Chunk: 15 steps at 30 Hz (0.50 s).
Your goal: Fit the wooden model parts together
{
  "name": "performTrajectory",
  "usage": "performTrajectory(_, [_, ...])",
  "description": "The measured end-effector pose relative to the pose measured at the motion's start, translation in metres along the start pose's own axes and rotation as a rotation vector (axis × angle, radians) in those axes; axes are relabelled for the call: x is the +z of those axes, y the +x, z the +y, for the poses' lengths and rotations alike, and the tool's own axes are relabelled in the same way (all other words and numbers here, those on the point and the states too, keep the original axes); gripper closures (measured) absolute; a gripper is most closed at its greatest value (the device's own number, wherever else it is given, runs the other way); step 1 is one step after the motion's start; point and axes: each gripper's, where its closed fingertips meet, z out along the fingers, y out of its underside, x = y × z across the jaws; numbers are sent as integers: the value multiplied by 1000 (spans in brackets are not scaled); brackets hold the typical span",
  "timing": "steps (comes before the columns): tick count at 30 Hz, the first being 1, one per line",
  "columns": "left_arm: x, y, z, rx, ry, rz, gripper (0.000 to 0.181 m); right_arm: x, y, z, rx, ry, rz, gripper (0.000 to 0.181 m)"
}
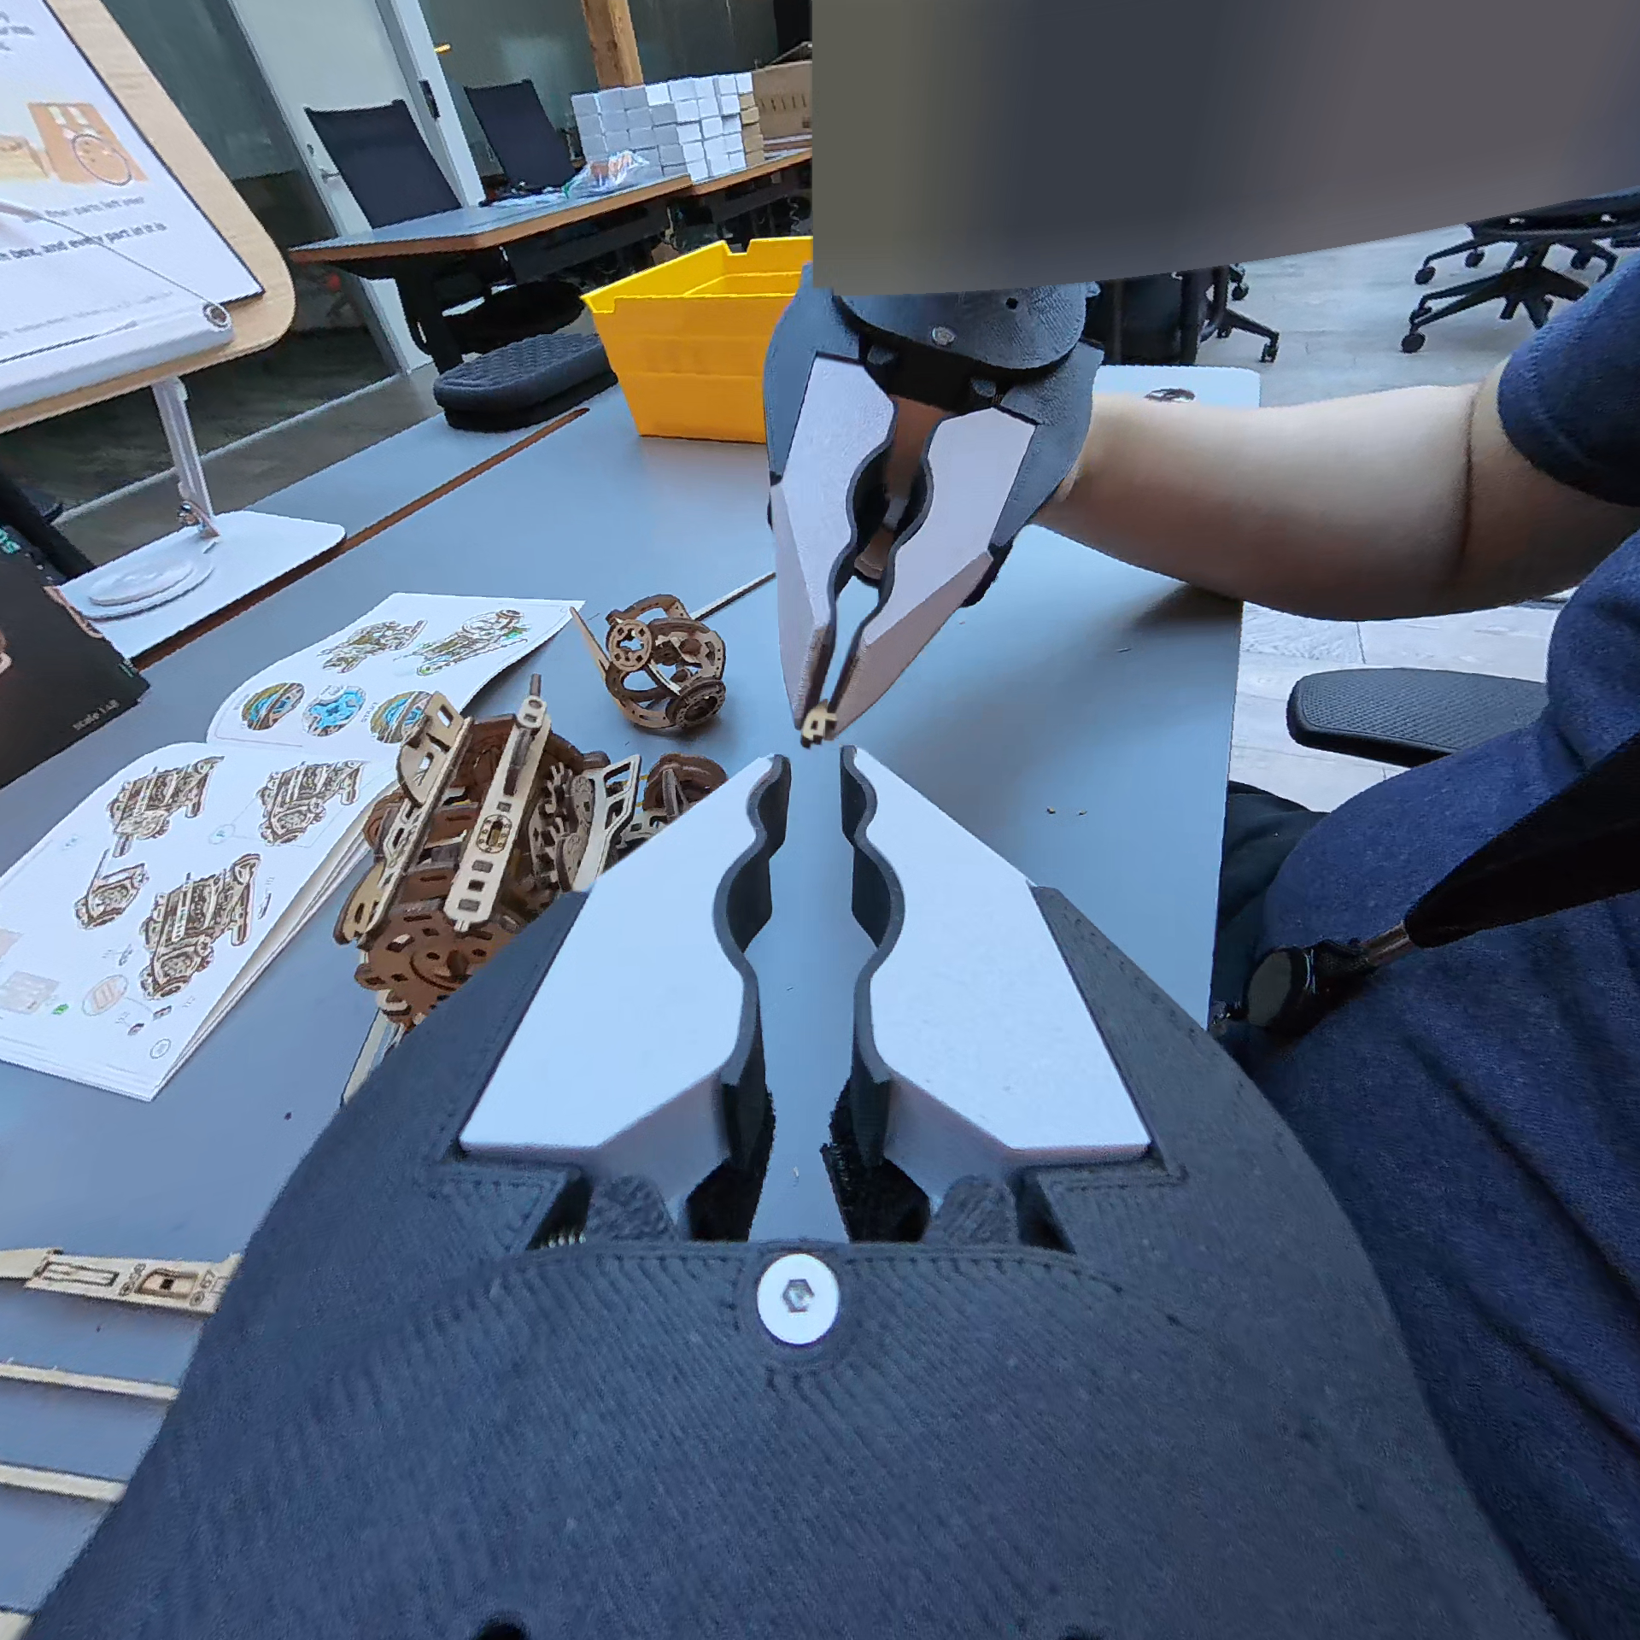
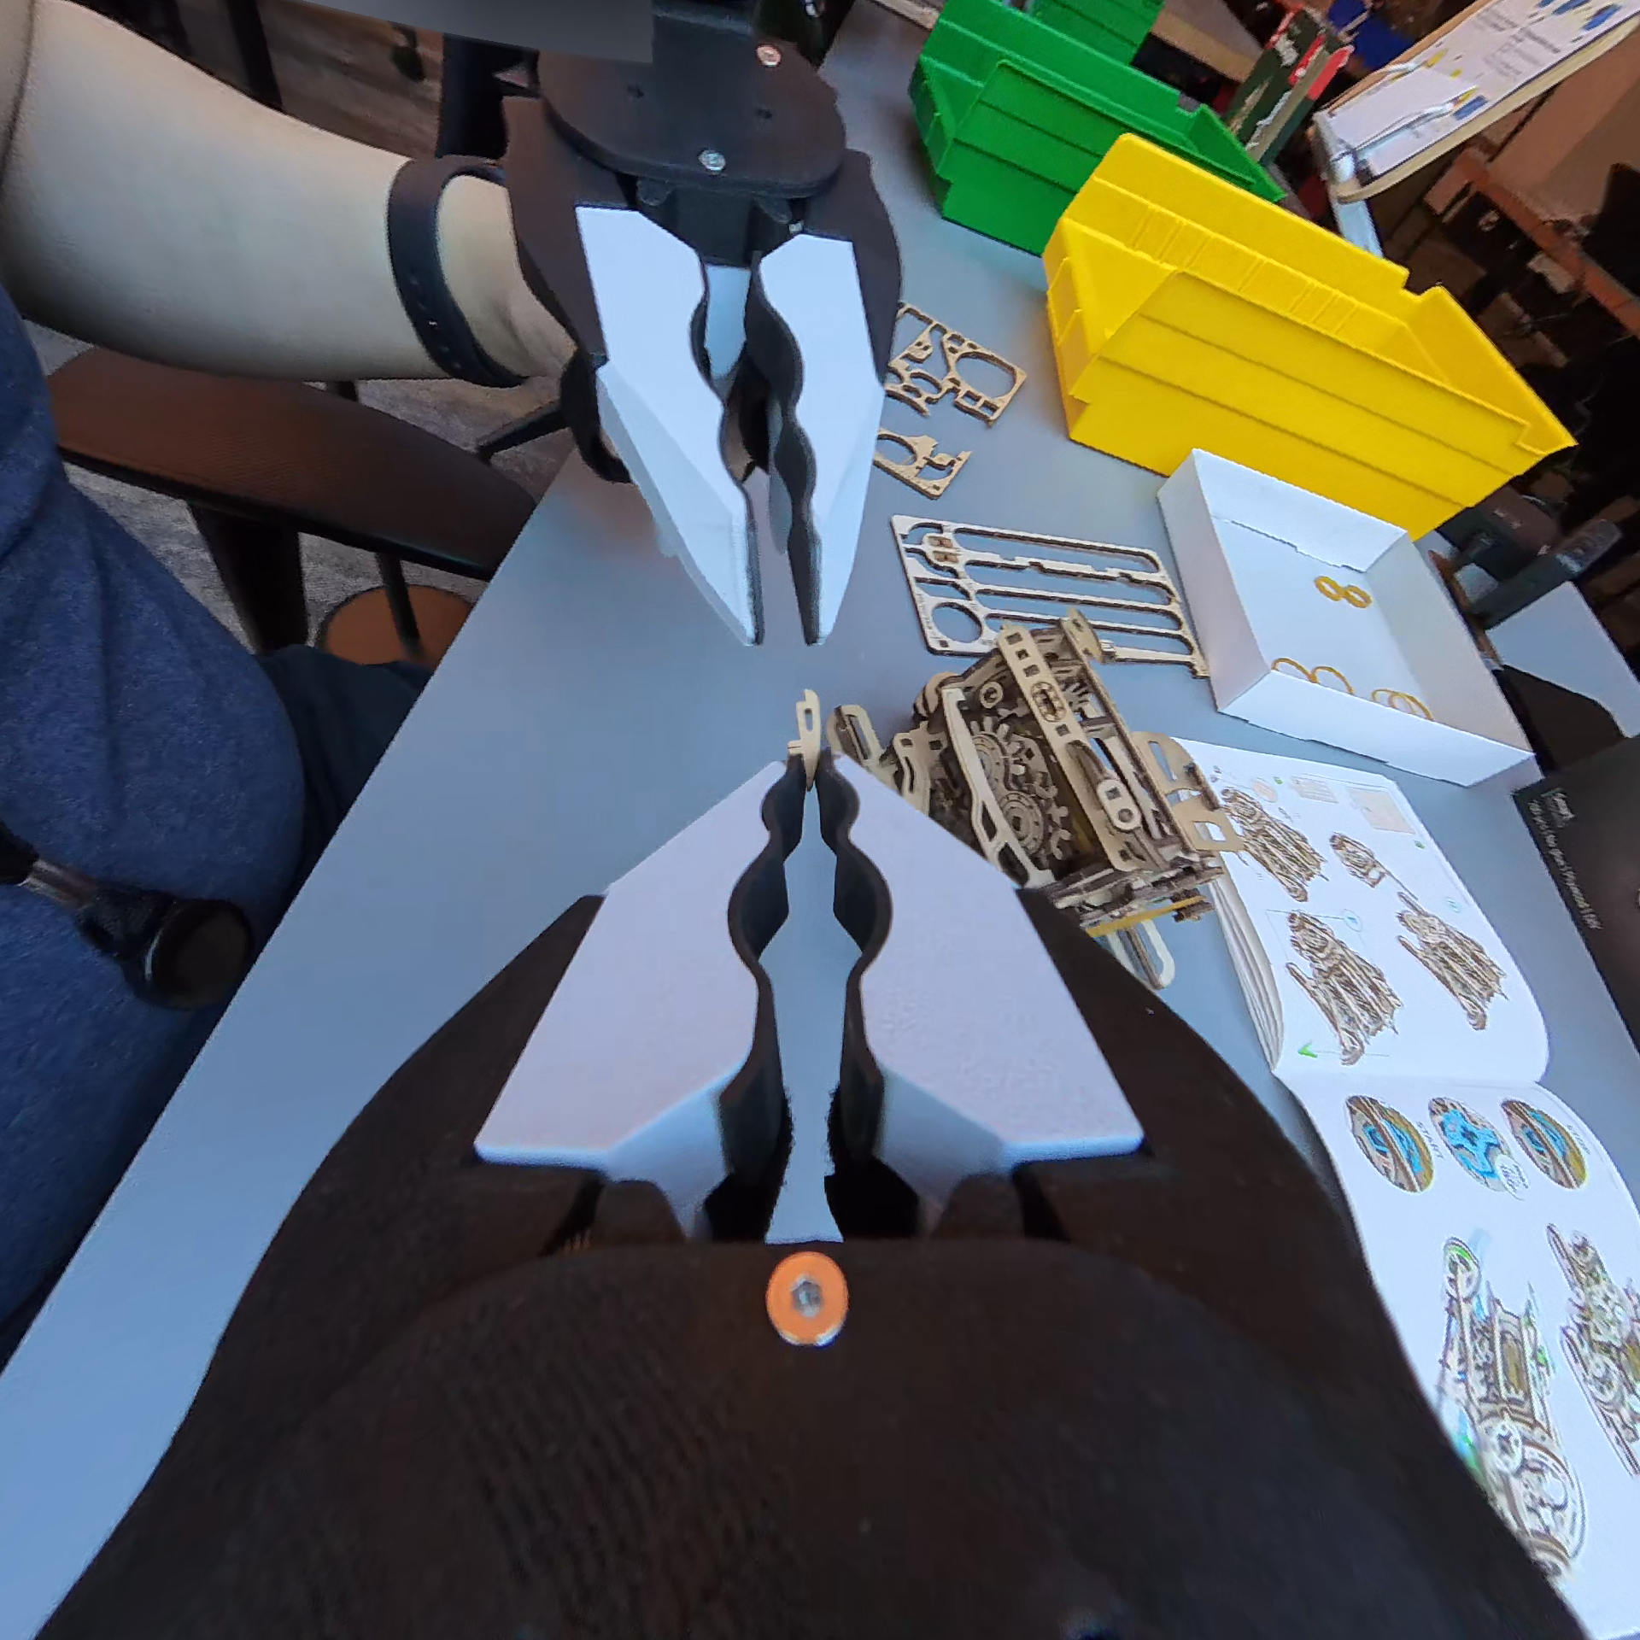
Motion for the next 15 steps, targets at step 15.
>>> performTrajectory(15, [-6, -10, 6, -53, -4, -49, 171, -7, 18, -5, -23, 61, 136, 181])
